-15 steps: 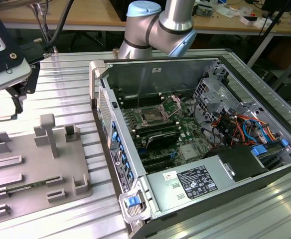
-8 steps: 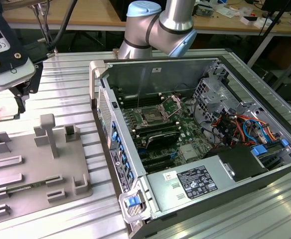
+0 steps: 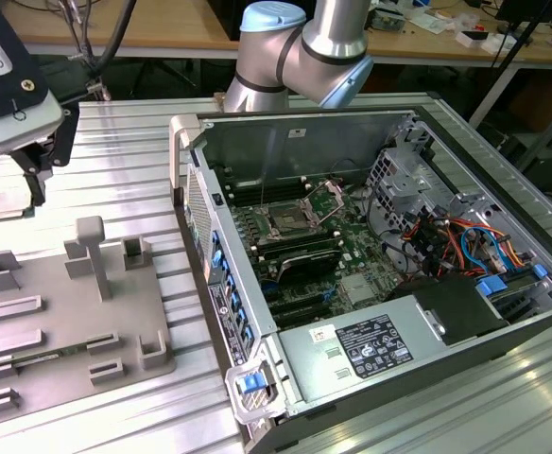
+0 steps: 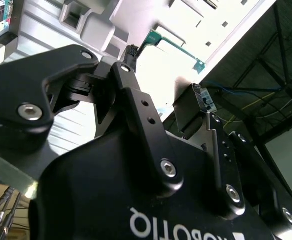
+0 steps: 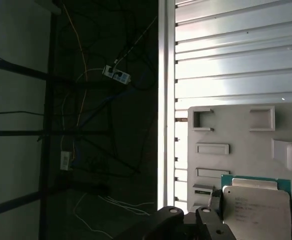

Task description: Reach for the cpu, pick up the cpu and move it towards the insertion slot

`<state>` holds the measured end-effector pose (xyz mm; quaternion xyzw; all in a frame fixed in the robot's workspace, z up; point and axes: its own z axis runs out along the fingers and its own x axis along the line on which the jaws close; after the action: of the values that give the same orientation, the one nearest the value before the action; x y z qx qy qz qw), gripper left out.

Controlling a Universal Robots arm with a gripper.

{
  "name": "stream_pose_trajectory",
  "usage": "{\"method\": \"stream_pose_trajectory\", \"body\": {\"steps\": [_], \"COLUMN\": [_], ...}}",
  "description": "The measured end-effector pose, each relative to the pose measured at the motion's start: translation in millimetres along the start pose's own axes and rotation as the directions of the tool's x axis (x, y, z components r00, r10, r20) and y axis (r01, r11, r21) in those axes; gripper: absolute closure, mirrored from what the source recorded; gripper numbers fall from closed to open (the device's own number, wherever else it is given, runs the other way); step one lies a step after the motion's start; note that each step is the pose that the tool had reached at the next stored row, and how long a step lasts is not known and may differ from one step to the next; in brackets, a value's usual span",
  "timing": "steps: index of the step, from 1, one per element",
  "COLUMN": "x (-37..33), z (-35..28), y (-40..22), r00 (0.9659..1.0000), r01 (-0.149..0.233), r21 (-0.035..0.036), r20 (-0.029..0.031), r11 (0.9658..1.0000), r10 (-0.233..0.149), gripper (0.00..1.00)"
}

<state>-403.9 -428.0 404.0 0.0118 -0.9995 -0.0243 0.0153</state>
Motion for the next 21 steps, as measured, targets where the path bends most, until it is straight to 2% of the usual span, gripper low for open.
{"method": "stream_pose_trajectory", "body": {"steps": [2, 21], "x": [0.1, -4.7], "z": [-2.9, -3.1], "y": [0.1, 0.1], "r00": [1.0000, 1.0000], "r01": [0.000, 0.000], "r21": [0.0000, 0.0000], "r20": [-0.0001, 0.0000], "r11": [1.0000, 1.0000], "r10": [0.000, 0.000], "gripper": [0.45, 0.45]}}
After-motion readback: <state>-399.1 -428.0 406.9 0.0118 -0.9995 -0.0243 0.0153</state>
